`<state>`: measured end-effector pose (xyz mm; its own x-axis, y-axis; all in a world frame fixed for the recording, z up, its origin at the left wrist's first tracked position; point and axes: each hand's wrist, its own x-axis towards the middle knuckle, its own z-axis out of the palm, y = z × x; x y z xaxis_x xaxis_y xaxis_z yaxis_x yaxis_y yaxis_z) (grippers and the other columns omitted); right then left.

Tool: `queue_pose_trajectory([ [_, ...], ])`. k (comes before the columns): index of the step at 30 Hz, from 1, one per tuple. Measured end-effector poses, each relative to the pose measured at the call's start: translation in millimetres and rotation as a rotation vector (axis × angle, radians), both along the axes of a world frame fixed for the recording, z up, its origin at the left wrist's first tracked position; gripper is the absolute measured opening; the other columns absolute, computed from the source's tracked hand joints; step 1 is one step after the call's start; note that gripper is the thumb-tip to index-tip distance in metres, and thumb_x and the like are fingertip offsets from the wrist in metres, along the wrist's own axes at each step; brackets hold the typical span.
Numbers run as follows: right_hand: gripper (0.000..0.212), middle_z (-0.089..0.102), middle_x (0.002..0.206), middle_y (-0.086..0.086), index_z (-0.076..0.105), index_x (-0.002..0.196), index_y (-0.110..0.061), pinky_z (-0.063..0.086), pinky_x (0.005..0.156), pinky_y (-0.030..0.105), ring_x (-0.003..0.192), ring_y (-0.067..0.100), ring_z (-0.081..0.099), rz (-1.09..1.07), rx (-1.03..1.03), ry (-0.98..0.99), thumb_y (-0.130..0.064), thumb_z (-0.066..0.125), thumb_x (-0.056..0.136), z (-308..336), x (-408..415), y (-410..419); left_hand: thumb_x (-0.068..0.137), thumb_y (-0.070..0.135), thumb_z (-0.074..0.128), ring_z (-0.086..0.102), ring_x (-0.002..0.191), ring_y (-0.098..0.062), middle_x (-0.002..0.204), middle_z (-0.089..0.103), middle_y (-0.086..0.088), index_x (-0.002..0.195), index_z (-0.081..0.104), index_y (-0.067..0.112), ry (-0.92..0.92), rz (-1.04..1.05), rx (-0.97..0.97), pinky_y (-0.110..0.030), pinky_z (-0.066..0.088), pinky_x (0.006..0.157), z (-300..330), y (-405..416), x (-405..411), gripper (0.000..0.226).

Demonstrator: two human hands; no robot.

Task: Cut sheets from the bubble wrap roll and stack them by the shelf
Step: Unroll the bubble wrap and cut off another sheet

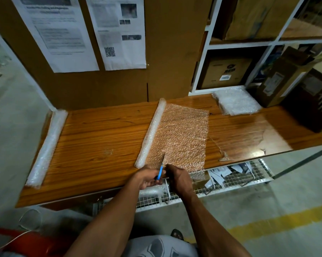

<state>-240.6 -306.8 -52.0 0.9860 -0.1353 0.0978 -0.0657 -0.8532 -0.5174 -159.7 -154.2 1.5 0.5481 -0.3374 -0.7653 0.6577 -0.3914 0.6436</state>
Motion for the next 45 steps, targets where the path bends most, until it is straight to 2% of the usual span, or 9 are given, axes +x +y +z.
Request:
queue_pose_trajectory([
  [4,0.018,0.074,0.083,-0.005,0.069,0.103,-0.018,0.029,0.049,-0.001,0.053,-0.006,0.047,0.024,0.019,-0.027,-0.003,0.071,0.094,3.7,-2.0,-3.4,0.092,0.013,0.076,0.073,0.072,-0.018,0.094,0.075,-0.011,0.106,0.070,0.007,-0.026,-0.005,0.014,-0.015,0.048,0.048,-0.8,-0.7,-0.9,0.017],
  [11,0.026,0.078,0.090,0.004,0.070,0.110,-0.013,0.038,0.057,0.019,0.064,0.019,0.068,0.027,-0.002,-0.062,0.001,0.068,0.089,0.7,0.1,-2.9,0.092,0.021,0.077,0.072,0.059,-0.009,0.086,0.075,-0.010,0.119,0.067,0.002,0.013,-0.067,0.027,-0.017,0.048,0.048,10.6,-1.0,7.2,0.035],
  [21,0.015,0.069,0.083,0.003,0.063,0.096,-0.020,0.047,0.053,0.031,0.062,0.024,0.062,-0.036,0.071,-0.086,-0.032,0.057,0.102,-2.3,14.1,-13.1,0.092,0.025,0.077,0.073,0.061,-0.013,0.093,0.077,-0.013,0.102,0.070,0.008,0.082,-0.092,-0.014,-0.017,0.049,0.043,16.5,-3.5,23.4,0.021],
  [23,0.012,0.069,0.096,0.008,0.064,0.108,-0.015,0.048,0.060,0.026,0.072,0.027,0.067,-0.055,0.051,-0.099,-0.019,0.068,0.097,2.7,19.9,-16.7,0.091,0.024,0.078,0.072,0.058,-0.013,0.099,0.075,-0.019,0.106,0.069,0.003,0.067,-0.091,-0.020,-0.017,0.049,0.042,17.4,-2.7,26.3,0.027],
  [25,0.042,0.063,0.136,0.016,0.059,0.135,-0.011,0.052,0.094,0.036,0.117,0.039,0.066,-0.035,-0.058,-0.014,-0.021,0.071,0.096,0.9,30.3,-22.7,0.091,0.022,0.078,0.073,0.059,-0.014,0.096,0.075,-0.018,0.100,0.070,0.002,0.066,-0.088,-0.022,-0.017,0.049,0.042,16.5,-1.5,28.2,0.024],
  [27,0.067,0.017,0.172,0.005,0.026,0.163,-0.017,0.013,0.126,0.052,0.159,0.034,0.016,-0.023,-0.155,0.195,-0.043,0.051,0.107,2.0,37.3,-27.9,0.090,0.022,0.079,0.075,0.068,-0.018,0.097,0.075,-0.019,0.100,0.071,0.001,0.068,-0.080,-0.036,-0.017,0.051,0.044,13.4,-1.9,30.0,0.025],
  [29,0.074,-0.015,0.171,0.001,0.000,0.167,-0.020,-0.013,0.121,0.052,0.159,0.030,-0.014,0.003,-0.177,0.355,-0.054,0.031,0.110,-0.6,44.0,-33.0,0.088,0.021,0.081,0.076,0.080,-0.024,0.102,0.076,-0.020,0.105,0.072,0.000,0.067,-0.068,-0.038,-0.019,0.055,0.048,11.0,-3.1,31.3,0.029],
  [40,0.074,-0.026,0.171,0.005,-0.013,0.166,-0.021,-0.007,0.126,0.063,0.157,0.032,-0.025,0.036,-0.218,0.465,-0.057,0.017,0.109,-14.3,47.0,-36.2,0.085,0.009,0.082,0.077,0.077,-0.023,0.095,0.077,-0.016,0.129,0.052,-0.016,0.034,-0.055,0.006,-0.023,0.057,0.049,5.0,-10.1,34.1,0.059],
  [45,0.076,-0.019,0.174,0.004,-0.010,0.167,-0.029,-0.011,0.125,0.060,0.158,0.030,-0.021,0.052,-0.203,0.398,-0.055,0.024,0.105,-12.7,53.0,-41.6,0.088,0.014,0.079,0.075,0.078,-0.019,0.096,0.075,-0.015,0.103,0.071,-0.003,0.112,-0.057,-0.061,-0.021,0.060,0.063,9.4,-9.7,39.5,0.024],
])
